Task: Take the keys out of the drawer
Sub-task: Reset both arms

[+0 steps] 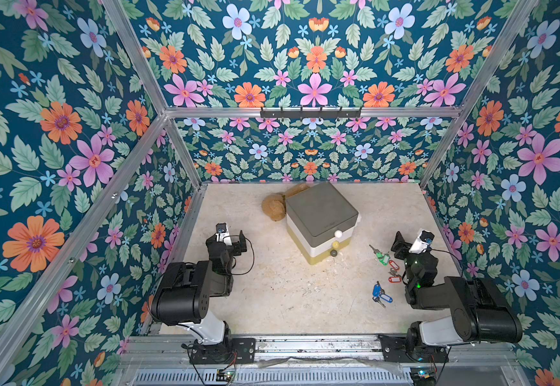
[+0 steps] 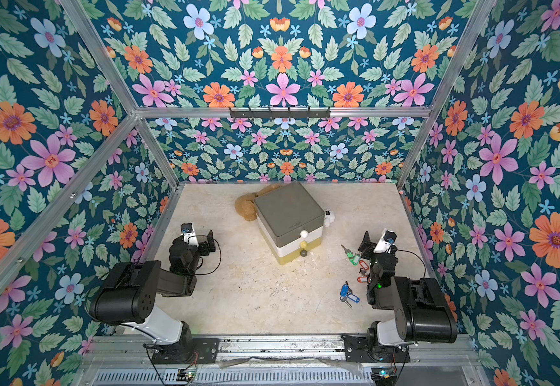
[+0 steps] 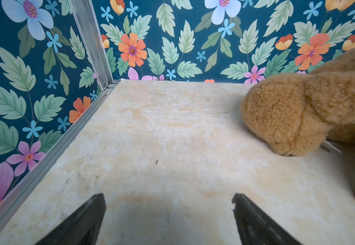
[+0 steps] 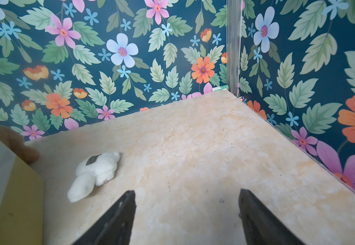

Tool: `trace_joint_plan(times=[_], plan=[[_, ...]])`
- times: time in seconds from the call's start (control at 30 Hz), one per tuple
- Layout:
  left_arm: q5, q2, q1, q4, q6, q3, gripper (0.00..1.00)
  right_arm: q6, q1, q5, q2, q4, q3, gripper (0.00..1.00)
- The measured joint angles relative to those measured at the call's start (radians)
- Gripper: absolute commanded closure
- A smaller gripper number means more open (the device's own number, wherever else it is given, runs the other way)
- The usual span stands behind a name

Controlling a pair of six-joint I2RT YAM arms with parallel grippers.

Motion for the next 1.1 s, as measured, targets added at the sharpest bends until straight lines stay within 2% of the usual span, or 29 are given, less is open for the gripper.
trace_joint_plan(times=[0.17,0.23,1.1], plan=[[0.011,0.000,0.004,0.000,0.000,0.000,0.01,-0.001,0.000,-0.003,0.001,-0.002,0.004,0.06],[0.012,0.000,0.004,0.000,0.000,0.001,0.01,-0.001,0.000,-0.004,0.001,-0.002,0.004,0.01],[0.013,0.000,0.004,0.000,0.000,0.002,0.01,-0.002,0.000,-0.004,0.001,-0.002,0.004,0.01]])
